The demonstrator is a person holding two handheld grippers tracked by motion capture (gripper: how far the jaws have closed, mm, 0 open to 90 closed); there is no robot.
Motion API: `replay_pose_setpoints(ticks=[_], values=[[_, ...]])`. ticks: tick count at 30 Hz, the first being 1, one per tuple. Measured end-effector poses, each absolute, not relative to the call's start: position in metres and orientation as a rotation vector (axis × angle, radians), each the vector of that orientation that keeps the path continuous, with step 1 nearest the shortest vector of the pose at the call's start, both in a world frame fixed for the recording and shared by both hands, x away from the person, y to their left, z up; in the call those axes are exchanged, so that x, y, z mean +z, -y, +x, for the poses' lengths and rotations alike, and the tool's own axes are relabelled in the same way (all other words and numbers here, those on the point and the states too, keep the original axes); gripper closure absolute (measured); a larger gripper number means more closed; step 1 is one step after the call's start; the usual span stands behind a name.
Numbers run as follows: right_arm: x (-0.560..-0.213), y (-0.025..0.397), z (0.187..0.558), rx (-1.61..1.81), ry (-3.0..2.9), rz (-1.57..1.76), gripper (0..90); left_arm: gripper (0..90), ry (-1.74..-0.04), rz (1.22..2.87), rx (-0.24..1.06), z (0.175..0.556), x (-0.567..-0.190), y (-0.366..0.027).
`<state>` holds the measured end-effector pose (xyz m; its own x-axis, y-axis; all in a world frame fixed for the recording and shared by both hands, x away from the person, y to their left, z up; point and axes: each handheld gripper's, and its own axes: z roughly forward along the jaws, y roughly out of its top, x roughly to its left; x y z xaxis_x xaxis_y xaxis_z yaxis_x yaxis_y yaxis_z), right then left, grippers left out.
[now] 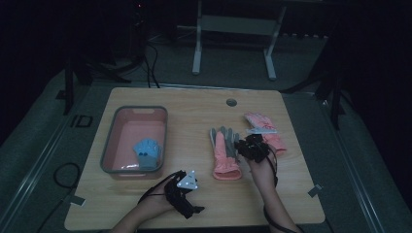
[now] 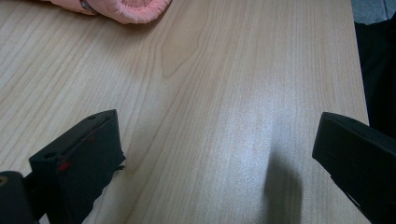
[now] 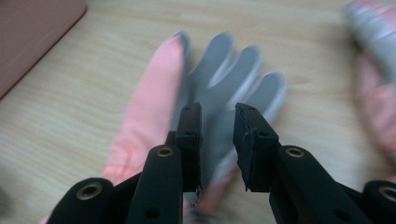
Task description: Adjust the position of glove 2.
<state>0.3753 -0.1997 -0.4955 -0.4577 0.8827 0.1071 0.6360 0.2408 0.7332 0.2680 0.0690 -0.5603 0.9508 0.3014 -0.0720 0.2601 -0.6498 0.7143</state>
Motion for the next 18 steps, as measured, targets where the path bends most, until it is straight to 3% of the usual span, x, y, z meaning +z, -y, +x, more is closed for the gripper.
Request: replay_pose_setpoints(ticks=[18], values=[[-0.472,0.295,0.423,1.01,-2.153,1.317,62.6,1.7,-0.388,2.313,0.074,0.268,-0.561,-0.069]])
